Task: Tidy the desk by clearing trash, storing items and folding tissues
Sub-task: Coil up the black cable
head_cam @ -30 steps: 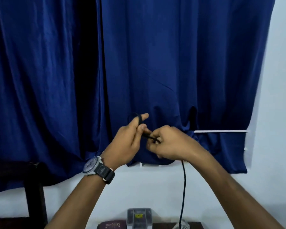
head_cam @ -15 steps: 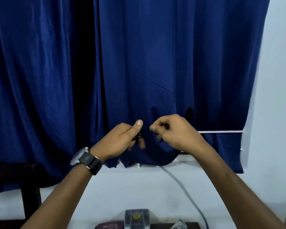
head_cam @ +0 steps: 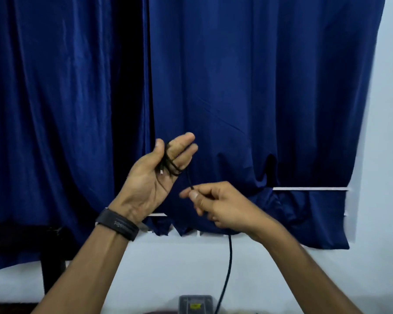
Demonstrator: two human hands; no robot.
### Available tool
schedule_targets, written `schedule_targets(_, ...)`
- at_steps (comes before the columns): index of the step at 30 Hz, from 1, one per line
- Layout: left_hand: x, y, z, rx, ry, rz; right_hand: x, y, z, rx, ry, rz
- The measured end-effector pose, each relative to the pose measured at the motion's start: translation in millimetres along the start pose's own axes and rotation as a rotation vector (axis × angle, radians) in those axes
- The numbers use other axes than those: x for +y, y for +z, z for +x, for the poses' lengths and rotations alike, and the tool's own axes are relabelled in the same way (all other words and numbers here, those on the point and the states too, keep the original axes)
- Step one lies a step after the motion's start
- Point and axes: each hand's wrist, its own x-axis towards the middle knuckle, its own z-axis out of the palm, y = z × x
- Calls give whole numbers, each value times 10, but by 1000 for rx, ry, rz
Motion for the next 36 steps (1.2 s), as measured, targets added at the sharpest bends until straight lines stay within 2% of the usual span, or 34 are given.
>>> schedule_targets(2, -114, -64, 41, 37, 63, 233, -51, 11, 10, 7, -68, -215)
schedule_targets(3, -162, -105, 26, 44, 88, 432, -74, 3, 22, 26, -83, -301)
schedule_targets(5, -205, -127, -58, 24, 129, 918, -134, -53, 38, 82, -100, -348)
schedule_targets(6, -212, -122, -109, 2, 132, 1088, -174, -93, 38, 127, -111, -356)
schedule_targets(7, -217, -102, -149, -25, 113, 1159, -218, -139, 37, 184, -120, -387)
schedule_targets(10, -219, -9, -168, -8, 13, 925, -267, -283, 55, 379, -144, -468)
schedule_targets(13, -166, 56, -134, 122, -133, 353, -135, -353, 127, 511, -169, -306)
schedule_targets(15, -120, 77, -134, 120, -172, -74, -2, -325, 169, 471, -140, -272)
schedule_targets(17, -105, 70, -130, 96, -92, -308, 135, -225, 181, 316, -92, -321)
schedule_targets(19, -159, 41, -78, 89, 0, -237, 217, -70, 128, 116, -50, -378)
schedule_targets(20, -202, 19, -47, 106, 41, -70, 225, 5, 91, 45, -32, -419)
schedule_targets(22, -285, -60, -10, 156, 113, 448, 198, 89, 30, -6, -26, -502)
schedule_targets(24, -339, -175, -22, 114, 108, 834, 147, 78, 23, 69, -59, -539)
schedule_targets(27, -367, -285, -90, 12, 12, 1127, 88, -40, 84, 303, -98, -558)
schedule_targets(29, -374, -259, -118, -19, -87, 1090, 79, -121, 128, 420, -104, -566)
schedule_targets(31, -382, -196, -113, -8, -146, 915, 94, -179, 155, 483, -94, -562)
schedule_targets(34, -363, -80, -89, 69, -180, 467, 168, -181, 184, 492, -94, -502)
schedule_targets(36, -358, -19, -70, 97, -164, 161, 215, -121, 167, 380, -52, -426)
